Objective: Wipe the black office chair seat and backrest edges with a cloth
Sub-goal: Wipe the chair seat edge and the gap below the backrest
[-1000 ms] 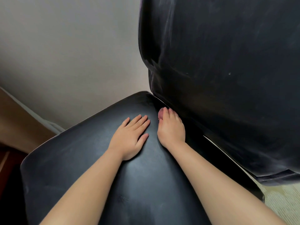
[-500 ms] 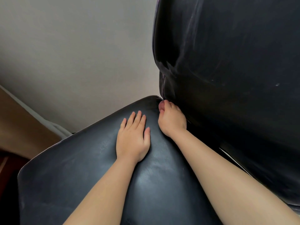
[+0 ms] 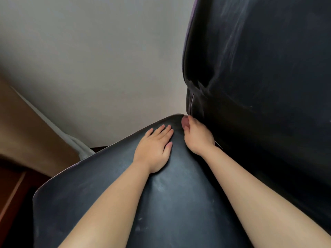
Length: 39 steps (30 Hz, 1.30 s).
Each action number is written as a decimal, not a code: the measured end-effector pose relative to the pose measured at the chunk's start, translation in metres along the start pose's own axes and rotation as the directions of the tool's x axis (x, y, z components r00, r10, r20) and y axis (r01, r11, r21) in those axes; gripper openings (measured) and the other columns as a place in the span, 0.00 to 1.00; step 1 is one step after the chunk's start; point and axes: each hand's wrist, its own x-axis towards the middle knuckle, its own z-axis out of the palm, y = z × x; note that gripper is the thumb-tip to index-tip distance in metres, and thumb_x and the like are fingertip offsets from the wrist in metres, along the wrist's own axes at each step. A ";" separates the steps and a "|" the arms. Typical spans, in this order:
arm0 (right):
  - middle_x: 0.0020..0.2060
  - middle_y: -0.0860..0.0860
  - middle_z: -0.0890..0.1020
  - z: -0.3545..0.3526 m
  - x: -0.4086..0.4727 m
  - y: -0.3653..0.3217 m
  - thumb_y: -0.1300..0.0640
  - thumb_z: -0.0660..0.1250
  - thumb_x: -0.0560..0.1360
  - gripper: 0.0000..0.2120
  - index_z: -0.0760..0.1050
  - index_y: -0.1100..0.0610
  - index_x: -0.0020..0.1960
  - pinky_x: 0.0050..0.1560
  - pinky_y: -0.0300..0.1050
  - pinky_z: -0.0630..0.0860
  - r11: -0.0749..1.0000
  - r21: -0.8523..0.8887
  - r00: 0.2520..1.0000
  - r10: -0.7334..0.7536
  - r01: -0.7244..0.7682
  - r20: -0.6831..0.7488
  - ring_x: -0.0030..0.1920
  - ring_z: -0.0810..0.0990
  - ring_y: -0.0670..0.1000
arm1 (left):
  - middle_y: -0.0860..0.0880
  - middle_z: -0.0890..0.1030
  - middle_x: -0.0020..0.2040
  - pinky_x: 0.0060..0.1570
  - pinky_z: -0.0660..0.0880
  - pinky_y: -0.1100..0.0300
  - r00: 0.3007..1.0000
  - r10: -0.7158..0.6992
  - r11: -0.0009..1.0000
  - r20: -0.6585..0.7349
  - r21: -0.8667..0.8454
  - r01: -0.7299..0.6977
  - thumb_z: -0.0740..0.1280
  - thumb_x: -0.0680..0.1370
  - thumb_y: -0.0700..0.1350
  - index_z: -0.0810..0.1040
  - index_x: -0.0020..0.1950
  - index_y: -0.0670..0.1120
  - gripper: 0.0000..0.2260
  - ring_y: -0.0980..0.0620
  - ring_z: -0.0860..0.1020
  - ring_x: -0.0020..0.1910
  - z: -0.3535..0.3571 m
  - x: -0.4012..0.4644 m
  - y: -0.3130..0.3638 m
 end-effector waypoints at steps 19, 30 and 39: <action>0.59 0.54 0.77 0.008 0.050 -0.018 0.59 0.53 0.79 0.13 0.72 0.55 0.60 0.50 0.46 0.72 0.999 0.032 0.999 -0.039 0.038 0.014 0.56 0.75 0.56 | 0.39 0.78 0.63 0.65 0.69 0.51 0.940 -0.210 0.975 -0.268 0.010 0.221 0.53 0.76 0.49 0.78 0.61 0.38 0.23 0.43 0.75 0.64 0.017 0.000 -0.001; 0.56 0.49 0.79 0.011 0.053 -0.022 0.60 0.55 0.76 0.13 0.76 0.51 0.55 0.53 0.45 0.73 0.982 0.037 0.983 -0.184 0.183 0.006 0.56 0.75 0.53 | 0.41 0.81 0.59 0.63 0.70 0.53 0.917 -0.225 0.974 -0.330 -0.058 0.218 0.54 0.75 0.45 0.80 0.58 0.38 0.21 0.44 0.79 0.59 0.021 0.001 -0.003; 0.55 0.45 0.80 0.016 0.053 -0.030 0.60 0.56 0.75 0.15 0.78 0.49 0.53 0.52 0.45 0.73 0.967 0.079 0.969 -0.245 0.243 0.022 0.56 0.75 0.50 | 0.41 0.82 0.53 0.61 0.68 0.55 0.885 -0.226 0.974 -0.407 -0.106 0.200 0.56 0.73 0.44 0.81 0.53 0.37 0.19 0.42 0.80 0.52 0.023 0.001 -0.005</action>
